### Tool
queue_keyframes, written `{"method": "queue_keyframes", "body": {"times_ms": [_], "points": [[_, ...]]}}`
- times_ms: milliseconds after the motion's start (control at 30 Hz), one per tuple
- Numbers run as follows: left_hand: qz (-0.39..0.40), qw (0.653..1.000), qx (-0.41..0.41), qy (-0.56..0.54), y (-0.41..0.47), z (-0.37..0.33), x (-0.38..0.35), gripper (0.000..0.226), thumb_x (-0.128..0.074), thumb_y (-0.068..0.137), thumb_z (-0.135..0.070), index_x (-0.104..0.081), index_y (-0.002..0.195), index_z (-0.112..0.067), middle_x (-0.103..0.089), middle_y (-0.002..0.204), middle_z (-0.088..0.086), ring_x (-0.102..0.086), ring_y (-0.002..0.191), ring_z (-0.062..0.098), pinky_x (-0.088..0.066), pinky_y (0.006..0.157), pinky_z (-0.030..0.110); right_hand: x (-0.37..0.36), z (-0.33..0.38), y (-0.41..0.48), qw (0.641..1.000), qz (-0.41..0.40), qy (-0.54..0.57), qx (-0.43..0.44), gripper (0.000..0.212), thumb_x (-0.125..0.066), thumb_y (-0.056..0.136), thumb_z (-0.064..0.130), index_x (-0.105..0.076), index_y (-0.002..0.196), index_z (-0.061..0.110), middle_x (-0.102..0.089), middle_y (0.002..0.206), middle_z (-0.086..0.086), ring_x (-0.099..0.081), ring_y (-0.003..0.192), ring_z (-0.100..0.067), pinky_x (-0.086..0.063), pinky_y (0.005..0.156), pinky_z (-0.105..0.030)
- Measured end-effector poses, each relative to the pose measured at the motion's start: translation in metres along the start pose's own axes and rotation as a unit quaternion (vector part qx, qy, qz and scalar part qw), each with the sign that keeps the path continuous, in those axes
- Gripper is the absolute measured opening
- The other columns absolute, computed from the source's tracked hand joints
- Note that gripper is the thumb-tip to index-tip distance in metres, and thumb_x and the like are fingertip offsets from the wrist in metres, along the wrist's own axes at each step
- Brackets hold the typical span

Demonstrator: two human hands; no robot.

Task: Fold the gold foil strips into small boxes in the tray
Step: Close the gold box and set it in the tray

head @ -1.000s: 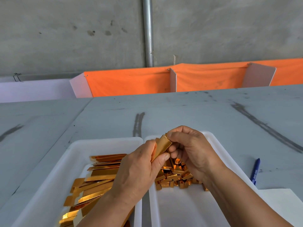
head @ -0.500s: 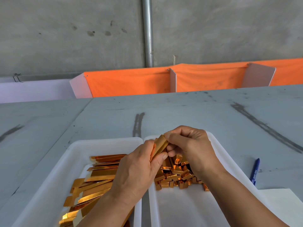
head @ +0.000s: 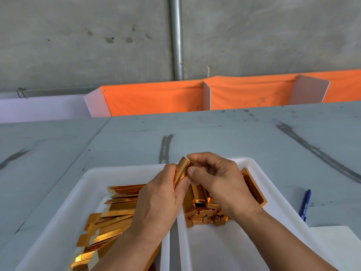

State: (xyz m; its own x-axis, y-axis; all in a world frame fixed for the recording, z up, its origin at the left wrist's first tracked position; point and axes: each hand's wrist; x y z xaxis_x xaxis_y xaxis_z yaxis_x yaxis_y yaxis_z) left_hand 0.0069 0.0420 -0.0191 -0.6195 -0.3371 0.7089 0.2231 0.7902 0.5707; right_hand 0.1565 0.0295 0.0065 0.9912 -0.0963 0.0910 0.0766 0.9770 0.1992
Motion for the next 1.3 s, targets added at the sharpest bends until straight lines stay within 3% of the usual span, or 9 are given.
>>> {"method": "queue_keyframes", "body": {"times_ms": [200,333,500,633,800,967,1067,1200,1300], "points": [[-0.004,1.0,-0.004,-0.006,0.0,-0.001,-0.002,0.044,-0.031,0.084,-0.065,-0.049,0.102,-0.028,-0.044,0.063,-0.017,-0.049,0.053,0.001,-0.041,0.057,0.006,0.001,-0.001,0.002,0.999,-0.008,0.047,0.011,0.018,-0.071,0.088,0.007,-0.066,0.098,0.021,-0.073,0.087,-0.002,-0.072,0.08,-0.016,-0.059,0.072,-0.027],[-0.009,1.0,0.001,-0.015,0.0,-0.002,-0.001,0.047,-0.033,0.083,-0.067,-0.049,0.104,-0.028,-0.042,0.062,-0.018,-0.048,0.052,-0.001,-0.039,0.055,0.003,0.004,0.001,0.003,0.997,-0.005,0.081,0.0,0.008,-0.063,0.095,0.012,-0.069,0.091,0.013,-0.071,0.076,-0.013,-0.068,0.069,-0.025,-0.057,0.066,-0.026],[-0.001,0.999,-0.003,-0.036,-0.001,-0.002,-0.001,0.048,-0.036,0.085,-0.065,-0.049,0.108,-0.026,-0.042,0.062,-0.017,-0.049,0.054,0.0,-0.04,0.057,0.005,0.009,0.006,0.004,0.991,0.023,0.132,-0.022,0.006,-0.065,0.093,0.006,-0.07,0.092,0.009,-0.067,0.071,-0.01,-0.063,0.061,-0.017,-0.054,0.06,-0.022],[0.006,0.999,0.0,-0.045,0.0,-0.004,0.0,0.052,-0.034,0.082,-0.067,-0.048,0.11,-0.026,-0.045,0.066,-0.017,-0.052,0.057,0.001,-0.038,0.05,0.007,0.009,0.007,0.003,0.992,0.021,0.12,0.018,0.009,-0.065,0.091,0.002,-0.068,0.097,0.008,-0.066,0.073,-0.008,-0.063,0.063,-0.016,-0.055,0.061,-0.022],[0.004,0.999,-0.023,-0.036,0.0,-0.006,0.003,0.056,-0.03,0.082,-0.068,-0.05,0.114,-0.026,-0.055,0.077,-0.015,-0.058,0.065,0.005,-0.04,0.052,0.006,0.004,0.005,0.001,0.995,0.028,0.095,0.021,0.02,-0.074,0.087,0.012,-0.066,0.105,0.018,-0.067,0.076,0.002,-0.065,0.067,-0.009,-0.052,0.062,-0.019],[0.012,0.999,-0.034,-0.009,0.0,-0.011,0.002,0.058,-0.033,0.083,-0.067,-0.053,0.113,-0.022,-0.045,0.07,-0.017,-0.049,0.055,0.002,-0.033,0.048,0.007,0.003,0.003,0.002,0.999,-0.008,0.048,0.019,0.015,-0.071,0.089,0.005,-0.066,0.093,0.019,-0.07,0.077,-0.005,-0.065,0.068,-0.015,-0.057,0.064,-0.032],[0.008,0.999,-0.025,-0.019,0.0,-0.009,0.001,0.054,-0.035,0.083,-0.066,-0.051,0.111,-0.023,-0.044,0.068,-0.018,-0.05,0.057,0.0,-0.034,0.047,0.008,0.004,0.005,0.001,0.997,0.01,0.065,0.026,0.011,-0.071,0.089,0.008,-0.066,0.097,0.013,-0.068,0.075,-0.004,-0.064,0.065,-0.011,-0.055,0.061,-0.024],[-0.007,0.999,-0.017,-0.029,-0.001,-0.006,0.0,0.041,-0.037,0.084,-0.064,-0.046,0.1,-0.027,-0.038,0.061,-0.018,-0.046,0.052,-0.001,-0.041,0.053,0.009,0.008,0.008,0.002,0.992,0.021,0.121,-0.002,0.014,-0.057,0.098,0.019,-0.066,0.101,0.009,-0.066,0.074,-0.013,-0.061,0.061,-0.017,-0.053,0.06,-0.022],[-0.012,0.999,-0.022,-0.02,-0.002,-0.005,-0.001,0.034,-0.037,0.084,-0.064,-0.037,0.095,-0.032,-0.034,0.059,-0.019,-0.042,0.049,-0.002,-0.039,0.056,0.005,0.01,0.01,0.004,0.985,0.012,0.166,-0.042,0.023,-0.046,0.103,0.014,-0.068,0.102,0.006,-0.067,0.075,-0.015,-0.061,0.057,-0.015,-0.054,0.055,-0.022]]}}
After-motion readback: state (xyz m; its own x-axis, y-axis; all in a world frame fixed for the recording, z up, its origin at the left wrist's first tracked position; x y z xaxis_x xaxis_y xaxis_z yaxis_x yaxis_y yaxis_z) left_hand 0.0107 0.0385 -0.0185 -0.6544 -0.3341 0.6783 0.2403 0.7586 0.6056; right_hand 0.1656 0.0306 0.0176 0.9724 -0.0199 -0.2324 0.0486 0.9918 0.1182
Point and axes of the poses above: each hand's wrist, its own y-axis towards the middle knuckle, its own x-axis out of the back of the hand, z = x × y
